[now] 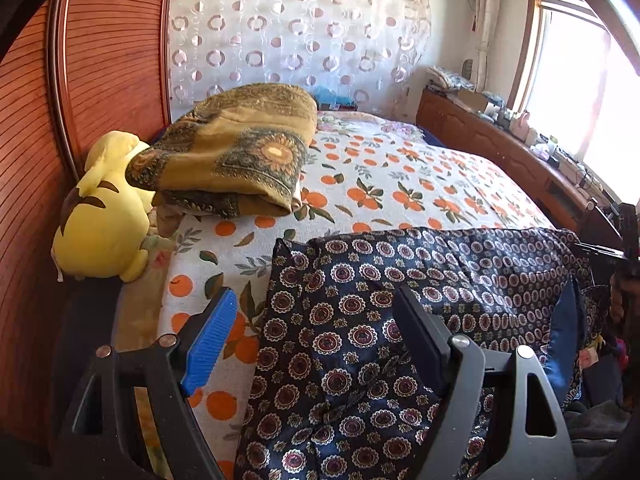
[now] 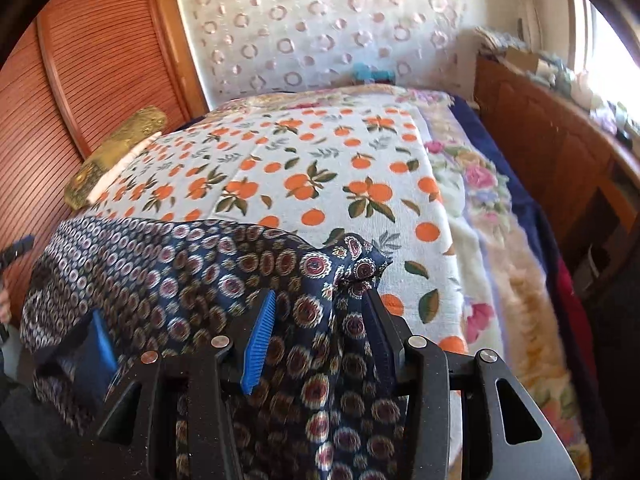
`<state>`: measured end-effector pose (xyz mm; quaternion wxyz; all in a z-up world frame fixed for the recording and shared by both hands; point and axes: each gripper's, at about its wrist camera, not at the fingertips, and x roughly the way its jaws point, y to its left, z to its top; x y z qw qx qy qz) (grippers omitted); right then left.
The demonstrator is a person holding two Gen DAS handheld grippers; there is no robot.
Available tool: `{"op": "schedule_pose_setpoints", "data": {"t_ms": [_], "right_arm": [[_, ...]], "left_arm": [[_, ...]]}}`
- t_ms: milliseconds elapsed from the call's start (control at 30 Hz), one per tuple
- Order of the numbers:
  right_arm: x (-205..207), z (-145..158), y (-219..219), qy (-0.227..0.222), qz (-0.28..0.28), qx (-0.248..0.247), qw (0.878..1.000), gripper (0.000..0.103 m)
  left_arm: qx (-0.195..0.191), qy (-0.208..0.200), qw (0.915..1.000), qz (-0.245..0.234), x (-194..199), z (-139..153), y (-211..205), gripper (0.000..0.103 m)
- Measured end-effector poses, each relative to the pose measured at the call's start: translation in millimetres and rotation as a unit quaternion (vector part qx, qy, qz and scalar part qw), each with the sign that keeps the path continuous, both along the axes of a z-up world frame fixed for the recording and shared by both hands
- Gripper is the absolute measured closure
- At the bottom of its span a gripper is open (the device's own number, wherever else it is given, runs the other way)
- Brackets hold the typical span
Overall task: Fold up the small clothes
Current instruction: 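Open both grippers and release the folded navy shirt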
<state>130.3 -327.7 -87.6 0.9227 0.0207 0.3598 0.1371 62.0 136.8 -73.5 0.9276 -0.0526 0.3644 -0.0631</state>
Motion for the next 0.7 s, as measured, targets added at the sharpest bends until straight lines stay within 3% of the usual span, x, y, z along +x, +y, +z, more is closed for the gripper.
{"op": "schedule_pose_setpoints", "data": {"t_ms": [67, 133, 233, 400, 500, 567, 633, 700], "right_arm": [[2, -6, 2, 0.008, 0.003, 0.007, 1.0, 0.091], [-2, -9, 5, 0.014, 0.015, 0.006, 1.0, 0.097], [-17, -11, 8, 0.014, 0.035, -0.014, 0.999, 0.098], [-30, -3, -2, 0.009, 0.02, -0.022, 1.0, 0.097], [-24, 3, -3, -0.002, 0.008, -0.031, 0.999, 0.083], [-21, 6, -3, -0.01, -0.006, -0.037, 0.999, 0.061], [-15, 6, -3, -0.016, -0.009, -0.031, 0.999, 0.052], [-6, 3, -2, -0.014, -0.011, -0.03, 0.999, 0.052]], "left_arm": [[0.002, 0.003, 1.0, -0.002, 3, -2, -3, 0.022], [0.005, 0.005, 1.0, -0.004, 6, -4, -5, 0.023], [0.006, 0.003, 1.0, -0.004, 8, -3, -5, 0.023], [0.004, 0.002, 1.0, -0.006, 19, -1, -4, 0.023], [0.005, 0.006, 0.9999, -0.013, 30, 0, -3, 0.025], [-0.003, 0.011, 0.9996, -0.027, 39, 0, -3, 0.029], [0.005, 0.02, 0.9993, -0.03, 46, -2, -4, 0.035], [0.016, 0.034, 0.9988, -0.029, 55, -7, -5, 0.042]]}}
